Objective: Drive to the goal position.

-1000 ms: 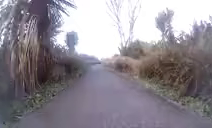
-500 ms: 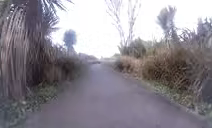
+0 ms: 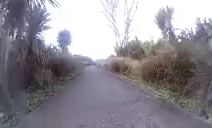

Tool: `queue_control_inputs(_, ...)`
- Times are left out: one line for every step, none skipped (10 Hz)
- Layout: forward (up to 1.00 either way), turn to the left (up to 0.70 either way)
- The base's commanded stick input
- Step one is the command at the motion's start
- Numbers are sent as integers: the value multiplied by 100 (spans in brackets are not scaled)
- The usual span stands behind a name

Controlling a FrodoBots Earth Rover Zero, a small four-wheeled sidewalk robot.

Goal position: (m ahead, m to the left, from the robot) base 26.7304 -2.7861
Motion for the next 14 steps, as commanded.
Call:
queue_control_inputs(70, 0)
queue_control_inputs(70, 0)
queue_control_inputs(70, 0)
queue_control_inputs(70, 0)
queue_control_inputs(70, 0)
queue_control_inputs(70, 0)
queue_control_inputs(70, 0)
queue_control_inputs(70, 0)
queue_control_inputs(70, -35)
queue_control_inputs(70, -35)
queue_control_inputs(70, -35)
queue_control_inputs(70, -26)
queue_control_inputs(70, -14)
queue_control_inputs(70, -2)
